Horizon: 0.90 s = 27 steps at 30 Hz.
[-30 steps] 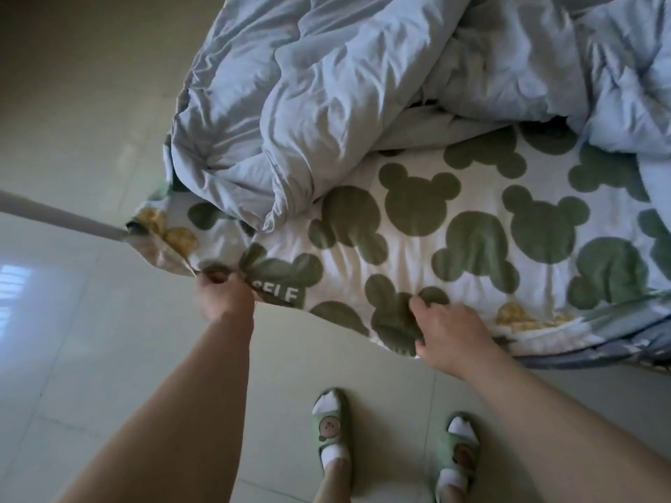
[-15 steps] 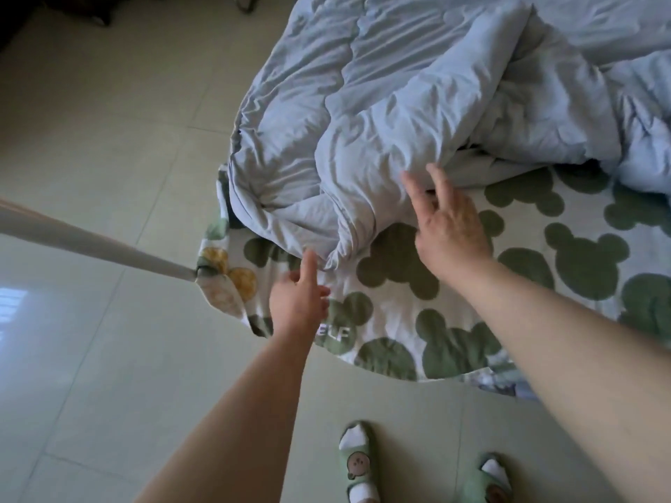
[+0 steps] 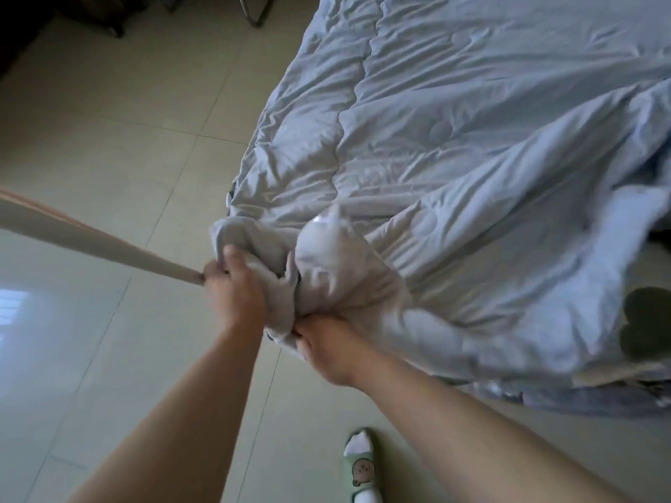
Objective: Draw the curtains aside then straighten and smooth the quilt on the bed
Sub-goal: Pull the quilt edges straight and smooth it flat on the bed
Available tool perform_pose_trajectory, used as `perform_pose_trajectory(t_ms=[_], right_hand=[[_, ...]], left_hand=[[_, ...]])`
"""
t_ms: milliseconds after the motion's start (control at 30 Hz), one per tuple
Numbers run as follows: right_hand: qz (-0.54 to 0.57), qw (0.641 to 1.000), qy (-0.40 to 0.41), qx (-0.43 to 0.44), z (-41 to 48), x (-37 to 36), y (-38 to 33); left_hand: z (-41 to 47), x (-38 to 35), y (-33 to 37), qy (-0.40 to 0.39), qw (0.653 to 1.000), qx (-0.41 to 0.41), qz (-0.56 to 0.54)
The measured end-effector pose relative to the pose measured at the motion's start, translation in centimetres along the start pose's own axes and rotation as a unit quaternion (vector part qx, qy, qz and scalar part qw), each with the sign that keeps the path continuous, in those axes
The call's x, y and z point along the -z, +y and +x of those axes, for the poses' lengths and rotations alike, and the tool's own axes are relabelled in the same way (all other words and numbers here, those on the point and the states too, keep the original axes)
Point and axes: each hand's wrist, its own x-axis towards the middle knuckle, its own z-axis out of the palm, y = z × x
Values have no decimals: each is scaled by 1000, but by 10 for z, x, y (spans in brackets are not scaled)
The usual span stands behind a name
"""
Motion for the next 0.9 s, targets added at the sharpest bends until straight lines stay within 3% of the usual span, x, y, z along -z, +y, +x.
perform_pose_trajectory(t_ms=[67, 100, 167, 267, 333, 433, 500, 533, 600, 700, 833, 900], right_hand=[[-7, 999, 40, 8, -7, -11, 15], [-6, 997, 75, 7, -13, -8, 25], [-33, 983, 178, 6, -33, 5, 49], [-122, 945, 300, -39, -68, 30, 97], [-178, 939, 273, -107, -95, 47, 130], [-281, 933, 118, -193, -136, 54, 177], [-335, 920, 38, -201, -151, 46, 196], [-357, 915, 39, -185, -151, 42, 199], [-322, 922, 85, -200, -147, 37, 193], [-202, 927, 169, -268, -134, 40, 150], [-75, 982, 101, -143, -102, 5, 64], [-26, 992, 54, -110, -89, -20, 42]], left_hand=[[-33, 0, 3, -35, 992, -82, 88], [-41, -1, -2, -46, 972, -156, 170], [-52, -7, -14, -95, 891, -308, 320], [-56, -24, -20, -174, 774, -410, 450], [-57, -36, -24, -185, 715, -432, 517], [-49, -49, -25, -172, 644, -442, 600], [-41, -50, -20, -189, 623, -433, 623], [-36, -48, -18, -199, 627, -435, 614], [-31, -35, -22, -210, 636, -449, 591], [-30, 9, -52, -218, 614, -391, 650], [-21, 68, -90, -209, 596, -274, 725], [-20, 75, -91, -205, 574, -236, 757]])
